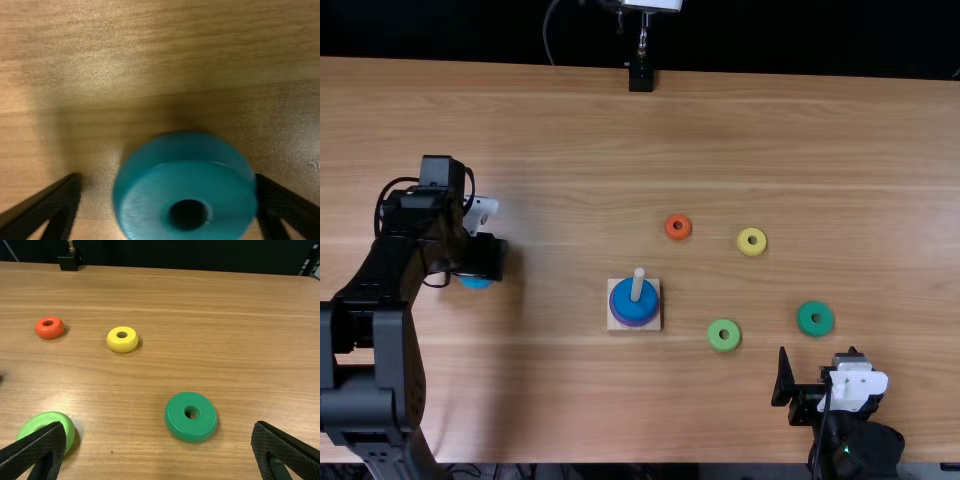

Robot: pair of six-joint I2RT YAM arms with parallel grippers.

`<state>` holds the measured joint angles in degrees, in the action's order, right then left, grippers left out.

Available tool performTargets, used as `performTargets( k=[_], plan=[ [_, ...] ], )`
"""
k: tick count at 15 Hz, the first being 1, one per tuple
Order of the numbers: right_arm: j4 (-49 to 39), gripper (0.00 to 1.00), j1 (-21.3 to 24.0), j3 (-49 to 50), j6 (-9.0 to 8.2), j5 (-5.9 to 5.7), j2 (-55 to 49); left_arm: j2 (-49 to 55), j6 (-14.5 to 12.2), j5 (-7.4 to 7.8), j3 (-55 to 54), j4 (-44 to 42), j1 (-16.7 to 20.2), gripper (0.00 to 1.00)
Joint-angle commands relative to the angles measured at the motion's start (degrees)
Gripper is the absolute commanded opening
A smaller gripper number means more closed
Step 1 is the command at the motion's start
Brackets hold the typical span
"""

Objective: Build the Hanoi tower: stack the rings onto the peg from bottom to top in this color order: purple, dark blue, light blue, dark green, light green, yellow, orange.

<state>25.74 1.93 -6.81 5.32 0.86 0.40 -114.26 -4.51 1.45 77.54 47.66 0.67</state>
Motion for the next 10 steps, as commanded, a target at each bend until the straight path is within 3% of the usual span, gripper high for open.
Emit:
performTargets(
  k=[1, 7, 10],
  plan=[
    [3.5, 1.0, 0.7, 6.8, -0.15, -0.55, -0.4, -1.1, -0.5, 1.29, -1.0, 0.3, -1.2, 0.0],
    [3.5, 1.0, 0.7, 6.8, -0.05, -0.55, -0.4, 0.4, -0.5, 1.18, -0.4, 3.7, -2.5, 0.0],
    [3.5, 1.0, 0.7, 6.8, -0.15, -0.55, -0.4, 2.6, -0.4, 1.18, 3.1, 10.0, -6.1, 0.0]
  ],
)
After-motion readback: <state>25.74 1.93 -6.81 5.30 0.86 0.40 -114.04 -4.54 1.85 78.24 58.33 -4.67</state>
